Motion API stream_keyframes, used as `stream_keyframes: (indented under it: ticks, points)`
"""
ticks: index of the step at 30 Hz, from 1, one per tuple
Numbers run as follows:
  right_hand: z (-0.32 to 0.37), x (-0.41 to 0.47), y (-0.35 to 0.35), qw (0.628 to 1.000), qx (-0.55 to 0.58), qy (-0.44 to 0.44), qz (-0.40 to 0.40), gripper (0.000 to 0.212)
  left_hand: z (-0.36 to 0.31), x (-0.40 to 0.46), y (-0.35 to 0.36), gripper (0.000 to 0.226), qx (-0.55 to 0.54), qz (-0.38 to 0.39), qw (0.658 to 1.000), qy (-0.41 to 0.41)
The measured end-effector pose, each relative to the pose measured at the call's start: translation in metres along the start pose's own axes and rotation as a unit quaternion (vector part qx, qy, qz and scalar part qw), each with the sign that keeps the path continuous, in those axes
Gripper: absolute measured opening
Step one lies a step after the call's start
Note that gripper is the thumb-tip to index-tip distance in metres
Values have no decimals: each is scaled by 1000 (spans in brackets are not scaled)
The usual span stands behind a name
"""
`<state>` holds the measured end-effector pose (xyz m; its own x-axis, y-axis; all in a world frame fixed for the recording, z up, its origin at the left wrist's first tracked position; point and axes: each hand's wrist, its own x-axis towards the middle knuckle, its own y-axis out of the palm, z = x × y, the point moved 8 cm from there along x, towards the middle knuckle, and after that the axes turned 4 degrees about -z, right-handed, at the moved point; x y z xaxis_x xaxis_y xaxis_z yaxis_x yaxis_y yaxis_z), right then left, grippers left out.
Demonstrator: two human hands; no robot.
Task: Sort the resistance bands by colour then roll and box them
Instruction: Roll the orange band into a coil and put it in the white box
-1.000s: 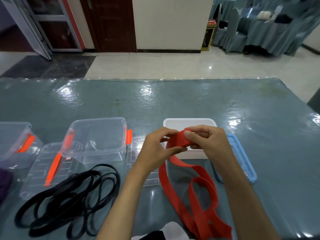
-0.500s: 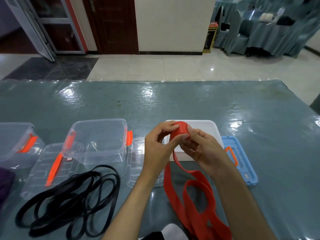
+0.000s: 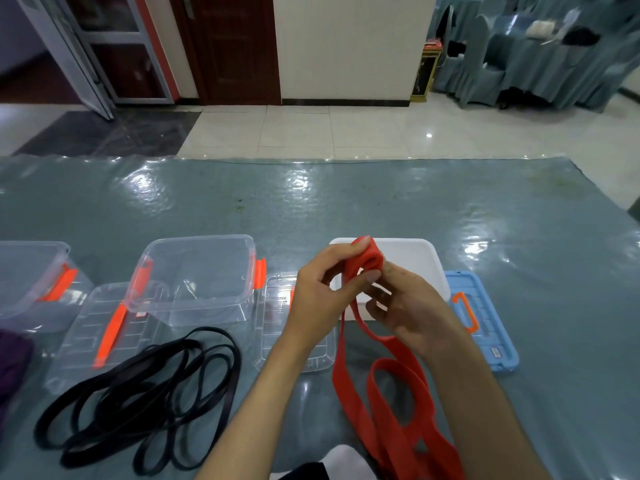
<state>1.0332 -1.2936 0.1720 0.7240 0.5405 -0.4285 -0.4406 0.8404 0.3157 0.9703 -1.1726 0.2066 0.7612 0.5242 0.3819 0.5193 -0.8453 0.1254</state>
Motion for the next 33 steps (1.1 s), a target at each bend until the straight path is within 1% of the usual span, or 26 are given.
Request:
stream_keyframes:
  ticks: [2, 4, 5, 7, 9, 11, 13, 16, 18, 21, 23, 26, 28, 33]
  points:
    - [13, 1, -8, 992, -92, -73, -39, 27, 2, -1, -2, 42, 21, 0, 1000, 3]
    - [37, -3, -18, 956, -198, -197, -95, 13, 6, -4, -4, 40, 37, -2, 999, -4]
    - [47, -6, -20, 939, -213, -251, -103, 14, 7, -5, -4, 40, 44, 1, 999, -8]
    - [58, -14, -14, 933, -181, -302, -69, 20, 5, -6, -1, 40, 55, 20, 998, -8]
    - [62, -20, -6, 929, -188, -318, -30, 20, 1, -4, 1, 41, 53, 44, 998, -6]
    - [64, -25, -2, 920, -210, -330, -10, 28, -2, -2, 1, 40, 58, 57, 997, -4]
    - [67, -25, -4, 919, -213, -332, 2, 37, -3, -3, 0, 40, 62, 60, 996, -2]
    - [68, -23, -7, 924, -201, -325, 23, 37, 3, -8, 2, 39, 41, 57, 997, -15]
    - [64, -20, -7, 936, -155, -315, 31, 40, 10, -10, 1, 40, 0, 30, 999, -43]
    - [50, -14, -4, 949, -95, -300, 33, 41, 20, -13, -11, 47, -81, -52, 991, -91]
    - [38, -11, 1, 954, -55, -291, 45, 38, 19, -12, -18, 47, -98, -91, 987, -94]
    - [27, -11, 6, 951, -8, -302, 57, 40, 8, -9, -19, 34, -89, -97, 989, -71]
    - [24, -11, 6, 950, -12, -310, 43, 41, 1, -8, -17, 23, -67, -87, 992, -55]
    - [29, -15, 1, 952, -63, -300, 13, 36, -5, -6, -18, 21, -18, -57, 998, -32]
